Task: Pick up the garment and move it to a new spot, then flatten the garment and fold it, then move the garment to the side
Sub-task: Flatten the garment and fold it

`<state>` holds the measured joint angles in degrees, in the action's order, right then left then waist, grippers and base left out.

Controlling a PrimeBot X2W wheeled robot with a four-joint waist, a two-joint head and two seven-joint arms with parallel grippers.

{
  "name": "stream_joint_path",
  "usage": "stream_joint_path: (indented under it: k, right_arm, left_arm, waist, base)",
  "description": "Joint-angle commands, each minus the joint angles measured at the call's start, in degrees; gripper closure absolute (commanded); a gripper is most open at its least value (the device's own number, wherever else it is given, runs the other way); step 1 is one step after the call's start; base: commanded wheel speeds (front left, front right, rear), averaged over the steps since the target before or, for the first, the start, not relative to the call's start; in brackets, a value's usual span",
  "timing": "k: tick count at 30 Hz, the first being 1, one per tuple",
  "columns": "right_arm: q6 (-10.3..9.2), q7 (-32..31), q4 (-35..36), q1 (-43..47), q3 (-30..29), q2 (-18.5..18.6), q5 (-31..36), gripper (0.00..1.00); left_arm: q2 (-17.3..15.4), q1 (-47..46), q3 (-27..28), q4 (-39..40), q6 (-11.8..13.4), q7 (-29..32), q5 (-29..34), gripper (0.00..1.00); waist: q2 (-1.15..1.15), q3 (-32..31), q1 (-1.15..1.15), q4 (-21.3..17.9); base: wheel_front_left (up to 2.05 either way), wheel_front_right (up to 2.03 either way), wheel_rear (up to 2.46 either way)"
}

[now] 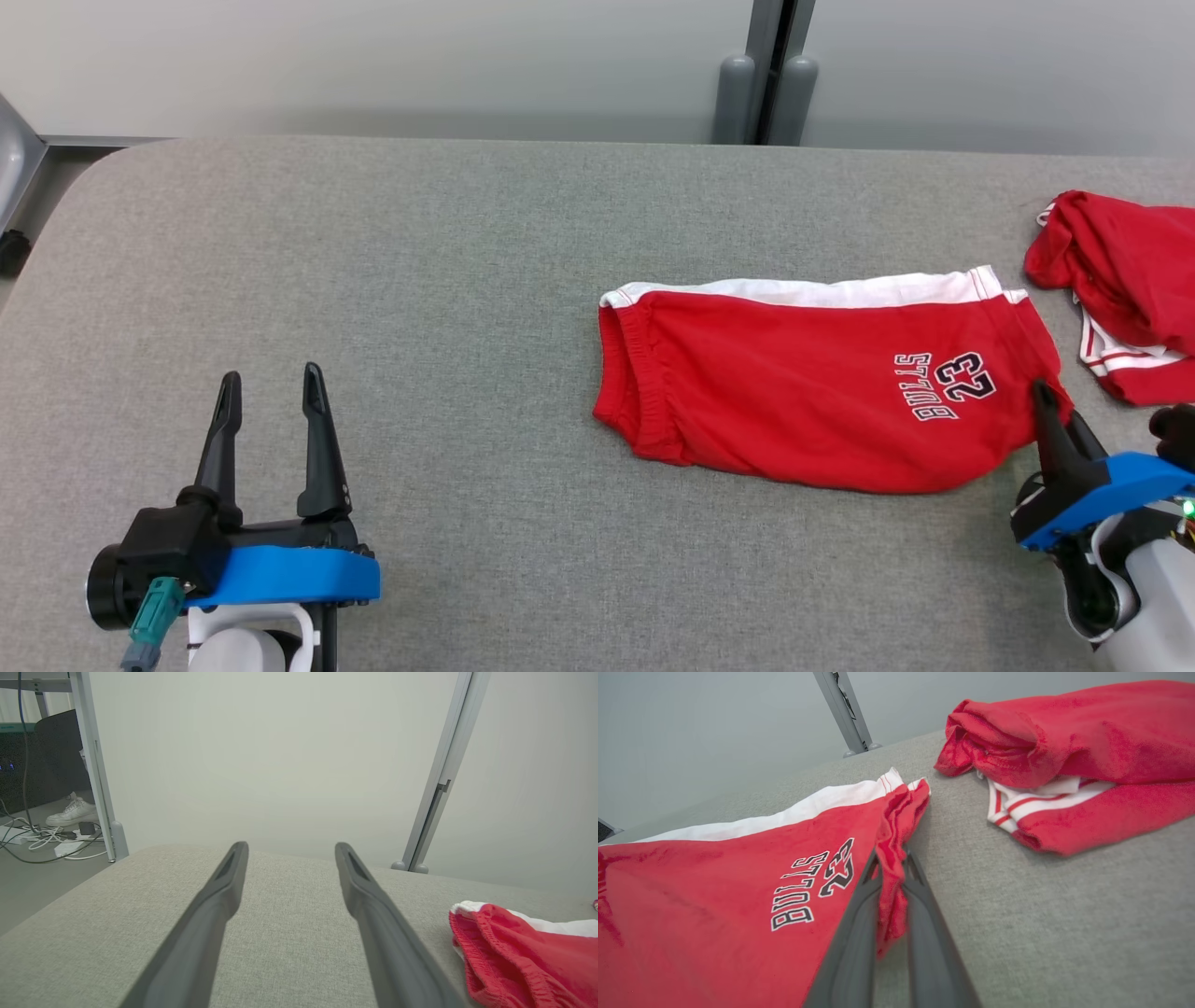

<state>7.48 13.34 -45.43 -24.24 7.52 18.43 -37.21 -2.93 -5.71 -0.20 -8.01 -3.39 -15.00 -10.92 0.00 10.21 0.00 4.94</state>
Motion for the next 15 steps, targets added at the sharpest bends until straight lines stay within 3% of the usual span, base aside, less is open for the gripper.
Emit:
stream_joint_path:
  k: [1, 15]
  right_arm:
    - [0.04, -0.1, 0.5, 0.0, -0.2, -0.3, 0.7, 1.00]
    - [0.04, -4.2, 6.6, -10.2, -0.3, -9.8, 7.5, 1.00]
  left_arm:
    - [0.1, 0.4, 0.1, -0.2, 0.0, -0.2, 0.4, 0.00]
    - [0.1, -0.5, -1.7, -0.8, 0.2, -0.2, -0.6, 0.00]
  waist:
    - [0.00, -0.1, 0.00, 0.1]
    - [0.00, -1.1, 0.00, 3.7]
  base:
    - [0.00, 0.00, 0.00]
    - [0.00, 0.00, 0.00]
